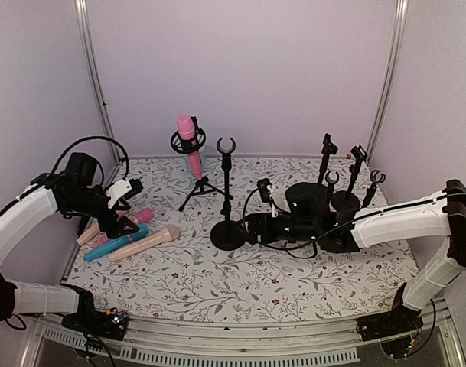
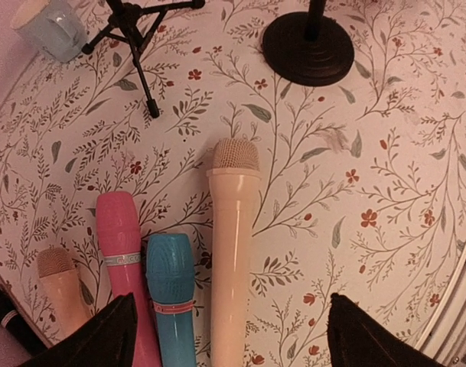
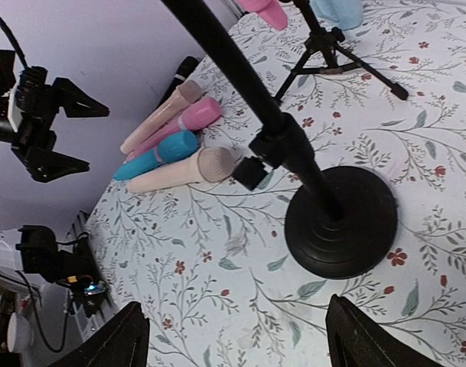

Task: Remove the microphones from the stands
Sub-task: Move the microphone stand to the center of the board, then unscrew the knob on the stand of the microphone stand.

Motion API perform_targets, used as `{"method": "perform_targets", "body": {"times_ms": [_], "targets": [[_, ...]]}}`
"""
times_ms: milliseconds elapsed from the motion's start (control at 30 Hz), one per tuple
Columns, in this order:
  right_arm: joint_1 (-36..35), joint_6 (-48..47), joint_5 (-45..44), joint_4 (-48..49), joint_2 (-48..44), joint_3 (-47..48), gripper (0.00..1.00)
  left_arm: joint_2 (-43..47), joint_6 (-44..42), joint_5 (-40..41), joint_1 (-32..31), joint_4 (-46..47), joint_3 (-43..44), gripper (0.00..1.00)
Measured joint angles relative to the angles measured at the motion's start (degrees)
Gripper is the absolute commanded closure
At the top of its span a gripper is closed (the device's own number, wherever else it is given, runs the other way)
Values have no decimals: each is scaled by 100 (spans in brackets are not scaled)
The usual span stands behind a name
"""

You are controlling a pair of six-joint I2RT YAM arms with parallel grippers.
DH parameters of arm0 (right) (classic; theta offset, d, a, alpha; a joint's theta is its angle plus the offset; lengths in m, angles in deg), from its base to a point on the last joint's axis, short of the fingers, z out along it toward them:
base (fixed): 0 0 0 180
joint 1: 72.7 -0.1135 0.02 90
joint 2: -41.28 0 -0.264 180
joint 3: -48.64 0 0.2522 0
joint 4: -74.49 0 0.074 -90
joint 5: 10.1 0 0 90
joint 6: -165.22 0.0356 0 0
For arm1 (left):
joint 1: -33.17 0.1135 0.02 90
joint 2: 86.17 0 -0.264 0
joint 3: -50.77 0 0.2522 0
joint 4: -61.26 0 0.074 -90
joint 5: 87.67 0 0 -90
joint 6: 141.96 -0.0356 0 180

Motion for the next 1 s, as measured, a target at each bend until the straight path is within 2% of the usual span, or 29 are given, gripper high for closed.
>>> {"method": "perform_targets", "body": {"times_ms": [200,467,767,1000], "targets": [[109,960,925,-24,330,522,37,83,50,-9,0,50,0,13],[302,1749,1147,-251,1091,1473,54,330,48,-48,0,48,2,13],[326,2020,1073,-916,1432,2055,57,337,48,-59,0,46,2,13],[354,2149,798,-1119,1436,2081,58,337,48,-70,0,44,2,13]]}}
